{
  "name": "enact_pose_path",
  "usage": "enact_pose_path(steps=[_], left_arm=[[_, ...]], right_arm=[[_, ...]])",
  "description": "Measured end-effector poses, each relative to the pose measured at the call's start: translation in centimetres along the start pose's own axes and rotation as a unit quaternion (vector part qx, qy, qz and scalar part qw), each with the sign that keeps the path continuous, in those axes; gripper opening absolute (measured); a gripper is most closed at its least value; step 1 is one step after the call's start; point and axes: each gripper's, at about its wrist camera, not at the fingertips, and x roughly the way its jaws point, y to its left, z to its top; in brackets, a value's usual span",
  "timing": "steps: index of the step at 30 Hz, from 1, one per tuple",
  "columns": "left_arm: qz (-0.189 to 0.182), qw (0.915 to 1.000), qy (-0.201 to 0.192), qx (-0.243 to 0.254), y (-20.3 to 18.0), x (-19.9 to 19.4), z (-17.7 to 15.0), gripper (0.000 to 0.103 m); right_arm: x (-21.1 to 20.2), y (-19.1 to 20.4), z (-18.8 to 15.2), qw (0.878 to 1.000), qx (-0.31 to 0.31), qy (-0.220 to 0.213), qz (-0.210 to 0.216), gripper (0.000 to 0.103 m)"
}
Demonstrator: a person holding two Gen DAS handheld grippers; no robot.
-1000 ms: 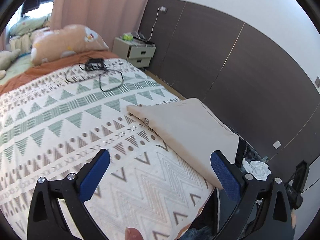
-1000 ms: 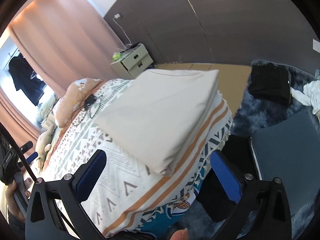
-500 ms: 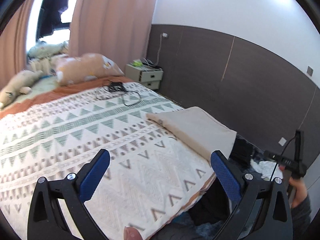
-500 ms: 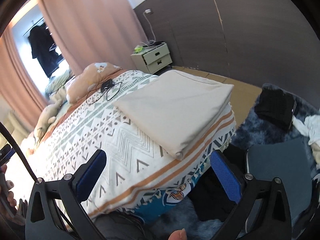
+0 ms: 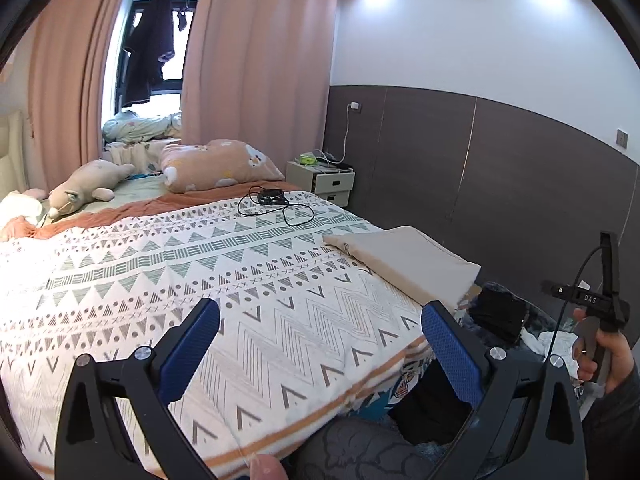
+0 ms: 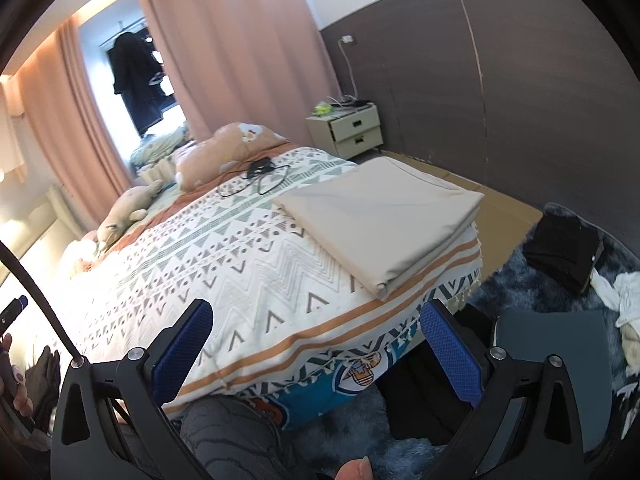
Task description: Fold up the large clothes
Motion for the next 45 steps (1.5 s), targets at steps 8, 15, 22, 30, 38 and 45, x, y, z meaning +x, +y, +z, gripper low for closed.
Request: enact_pose_path(steps=[8, 15, 22, 30, 38, 45], left_arm=[[0.021, 0.9994, -0.022, -0.016, -2.0, -5.4, -3.9, 0.103], [0.035, 0.9985, -0.03, -0.03, -3.2, -9.2, -7.1, 0.103], [0.051, 0.997, -0.043, -0.04, -4.1, -12.4, -9.1, 0.103], [0.065, 0.996, -0.052, -0.033, -5.3, -14.5, -10.2, 0.103], [0.07, 0.9957, -0.053, -0.028, -5.8, -15.2, -10.2, 0.103], [0.074, 0.9953, -0.055, -0.031, -5.6, -15.2, -10.2, 0.103]], right_arm=[[-4.4, 0.6, -3.4, 0.999, -0.033, -0.012, 0.027, 0.103], [-7.2, 0.8, -6.1, 0.997, -0.049, -0.035, 0.054, 0.103], [-8.3, 0.5, -9.0, 0.996, -0.052, -0.044, 0.058, 0.103], [-9.0, 1.2, -10.3, 0.995, -0.058, -0.04, 0.072, 0.103], [-9.4, 1.9, -10.9, 0.994, -0.062, -0.038, 0.079, 0.103], [-9.4, 2.7, -11.4, 0.994, -0.063, -0.037, 0.082, 0.103]])
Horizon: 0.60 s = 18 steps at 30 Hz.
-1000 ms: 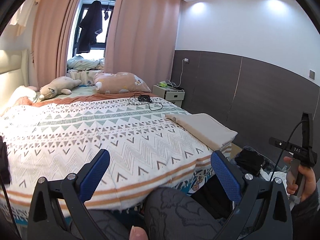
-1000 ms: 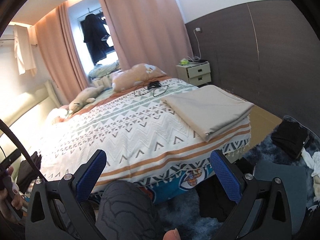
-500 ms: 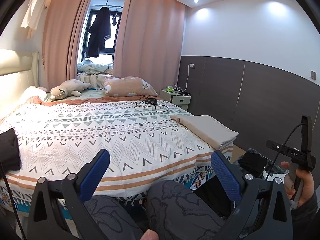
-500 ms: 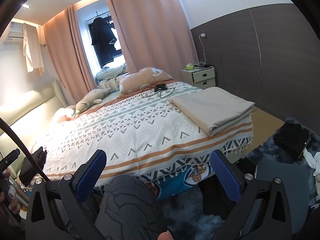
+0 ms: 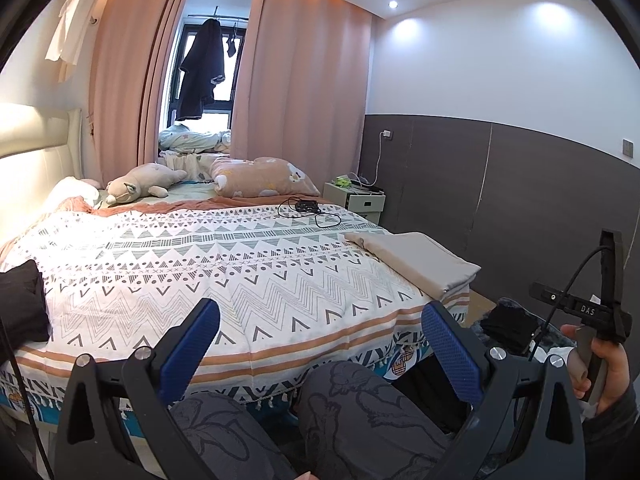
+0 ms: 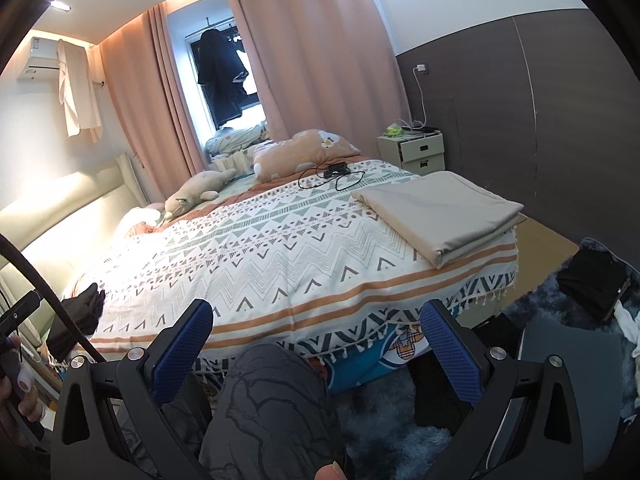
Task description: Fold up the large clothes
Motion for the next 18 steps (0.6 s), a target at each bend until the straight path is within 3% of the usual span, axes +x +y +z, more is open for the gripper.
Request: enact_pose_path(steps=[18], left_arm=[[0.005, 0.9999, 0.007, -0.008, 0.5, 0.3, -0.3, 0.103]], right_arm=[[0.2, 1.5, -0.5, 1.0, 0.006, 0.01, -0.005, 0.103]])
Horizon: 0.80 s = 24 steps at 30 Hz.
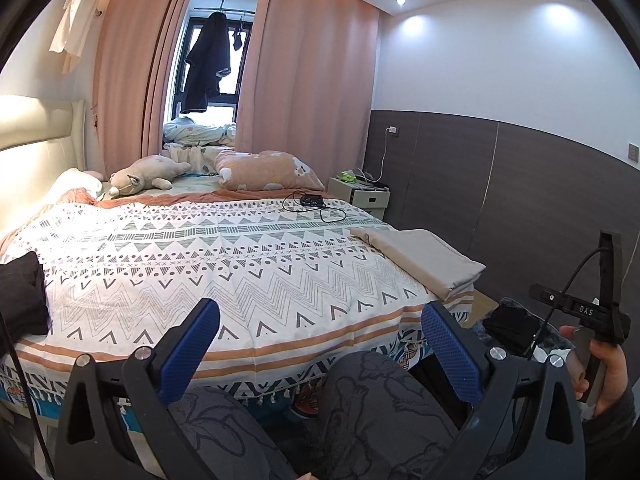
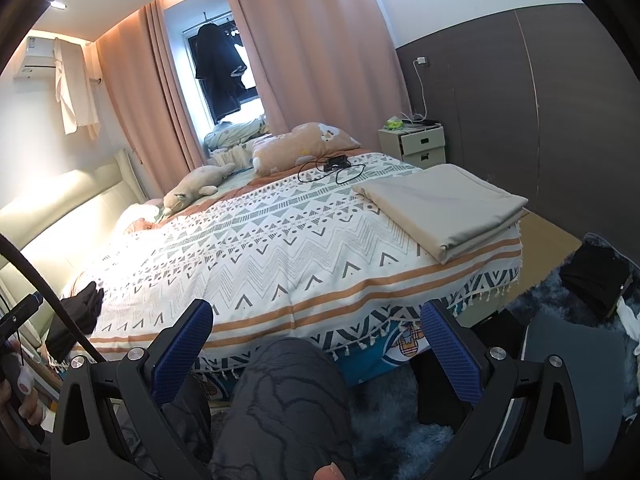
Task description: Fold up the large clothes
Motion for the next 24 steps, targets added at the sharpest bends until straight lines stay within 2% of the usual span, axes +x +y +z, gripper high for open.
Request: enact_pose_path(steps=[24], left_arm=[[0.003, 0.9999, -0.01, -0.002, 0.0, -1.2, 0.0, 0.103]], right_arm=[[-0.9, 0.8, 0.0, 1.0, -0.007, -0.002, 0.001, 0.103]])
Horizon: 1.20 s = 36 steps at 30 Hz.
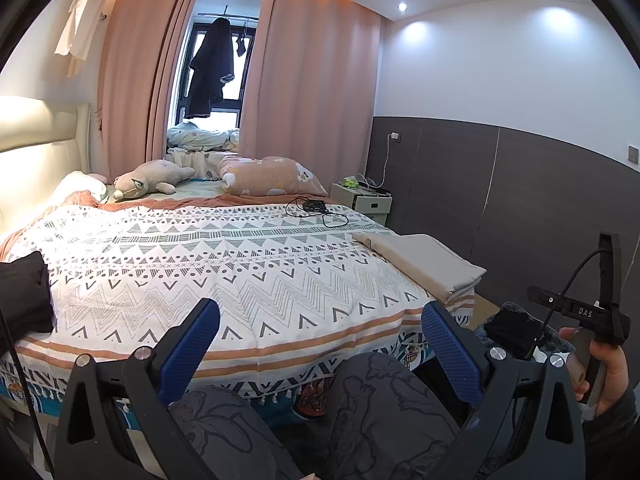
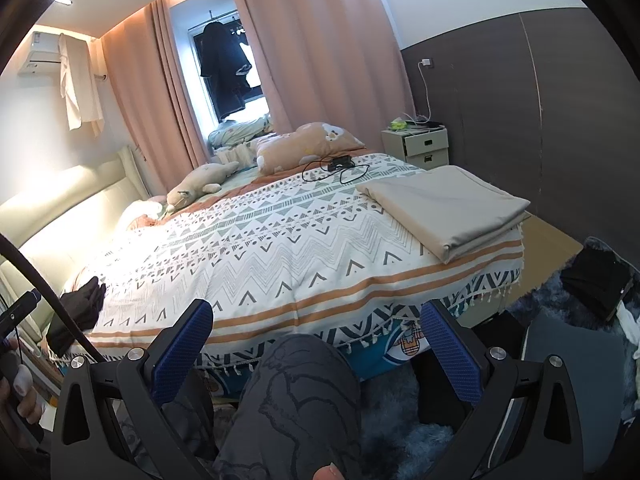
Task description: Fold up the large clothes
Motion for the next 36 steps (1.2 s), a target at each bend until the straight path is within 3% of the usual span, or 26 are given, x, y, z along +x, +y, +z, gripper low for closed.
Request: enact_pose_path(steps=[36], left_arm=[[0.003, 1.0, 0.007, -0.001, 0.08, 0.18, -0.59, 0.103]], right_arm=[[0.45, 0.25, -0.38, 1.0, -0.006, 0.014, 0.004, 0.103]])
